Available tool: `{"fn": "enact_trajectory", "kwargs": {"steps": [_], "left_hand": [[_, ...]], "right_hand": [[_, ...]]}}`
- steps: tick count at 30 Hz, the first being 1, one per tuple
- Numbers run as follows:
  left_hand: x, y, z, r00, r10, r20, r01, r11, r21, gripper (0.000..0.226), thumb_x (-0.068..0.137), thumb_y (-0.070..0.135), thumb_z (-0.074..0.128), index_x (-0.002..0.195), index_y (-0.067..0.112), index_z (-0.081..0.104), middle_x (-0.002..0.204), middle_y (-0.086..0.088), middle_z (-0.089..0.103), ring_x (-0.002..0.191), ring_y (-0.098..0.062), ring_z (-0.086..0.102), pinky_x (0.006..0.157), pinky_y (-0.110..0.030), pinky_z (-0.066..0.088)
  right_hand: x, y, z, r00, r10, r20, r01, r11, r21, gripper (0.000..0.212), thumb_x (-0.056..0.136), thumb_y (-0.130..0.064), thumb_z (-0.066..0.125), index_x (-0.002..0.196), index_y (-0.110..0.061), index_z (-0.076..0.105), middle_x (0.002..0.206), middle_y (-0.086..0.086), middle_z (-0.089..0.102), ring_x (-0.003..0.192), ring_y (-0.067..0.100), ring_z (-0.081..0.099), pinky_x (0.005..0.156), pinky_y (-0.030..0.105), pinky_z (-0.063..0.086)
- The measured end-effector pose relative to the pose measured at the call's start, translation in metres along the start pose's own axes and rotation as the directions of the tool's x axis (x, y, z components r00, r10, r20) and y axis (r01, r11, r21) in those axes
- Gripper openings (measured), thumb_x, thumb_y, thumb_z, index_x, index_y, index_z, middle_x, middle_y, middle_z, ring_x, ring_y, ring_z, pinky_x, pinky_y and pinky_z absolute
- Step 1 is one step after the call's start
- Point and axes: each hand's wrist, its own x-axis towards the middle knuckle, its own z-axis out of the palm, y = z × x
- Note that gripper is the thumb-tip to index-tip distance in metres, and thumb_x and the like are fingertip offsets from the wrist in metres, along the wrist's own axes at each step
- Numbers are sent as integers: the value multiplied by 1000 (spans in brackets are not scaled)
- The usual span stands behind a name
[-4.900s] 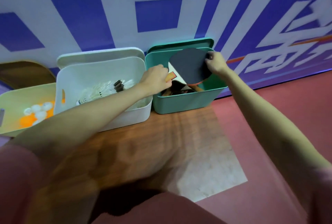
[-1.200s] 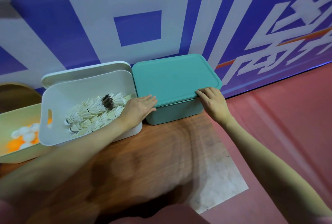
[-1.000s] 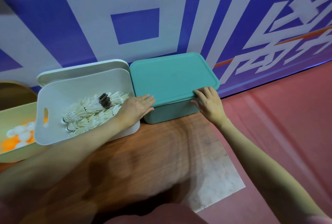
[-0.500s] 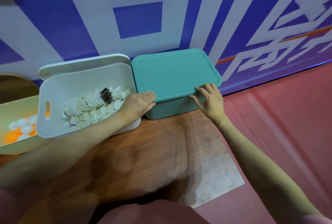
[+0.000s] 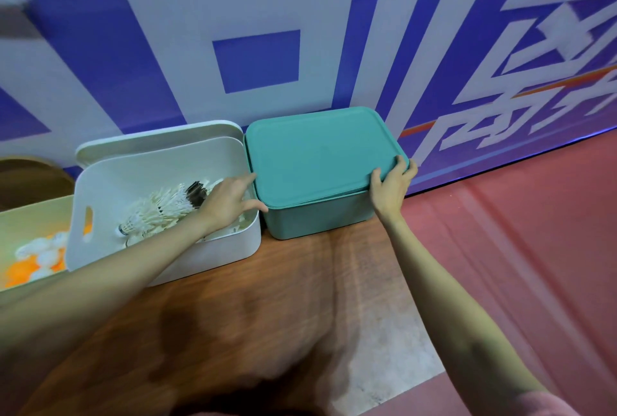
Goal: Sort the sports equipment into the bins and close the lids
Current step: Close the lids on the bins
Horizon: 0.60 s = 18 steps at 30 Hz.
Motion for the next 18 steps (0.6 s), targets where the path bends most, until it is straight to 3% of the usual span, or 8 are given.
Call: {"fn": "enact_trajectory", "kwargs": {"steps": [4,9,14,16,18], "left_hand": [[1,0,4,998,35,-54,-36,999,-12,72,76,35,77,139,21,48,126,1,62,98,-22,60,70,-28,38],[4,3,5,998,-19,-57,18,1000,-8,70,75,40,76,136,20,50,129,2,60,108,-25,59,82,-40,50],[9,14,4,998,-68,-10,68,996,54,80,67,45,80,137,18,51,138,1,51,117,-26,53,80,-32,44],[7,18,5,997,-67,-26,68,995,67,84,66,48,79,139,17,50,144,-1,45,122,-27,50,86,-35,44],[6,22,3,998,-57,-16,59,992,112,89,66,50,79,141,14,46,151,-7,34,134,-30,37,102,-39,37]], "right_hand": [[5,4,4,1000,-4,-12,4,1000,-15,48,96,-14,43,139,2,31,150,26,13,130,43,33,108,43,29],[10,4,5,1000,16,-18,-16,1000,-15,48,97,-13,41,141,2,29,151,26,10,132,45,28,108,41,27],[23,7,6,1000,-8,8,9,998,-56,47,97,-15,40,141,0,30,151,24,12,130,45,29,108,44,28],[27,7,5,1000,-9,18,10,997,-76,47,97,-16,40,140,0,30,151,23,12,130,44,30,108,45,28],[29,5,4,1000,-5,20,7,995,-97,47,97,-16,41,140,-1,31,152,22,12,130,43,30,108,46,29]]}}
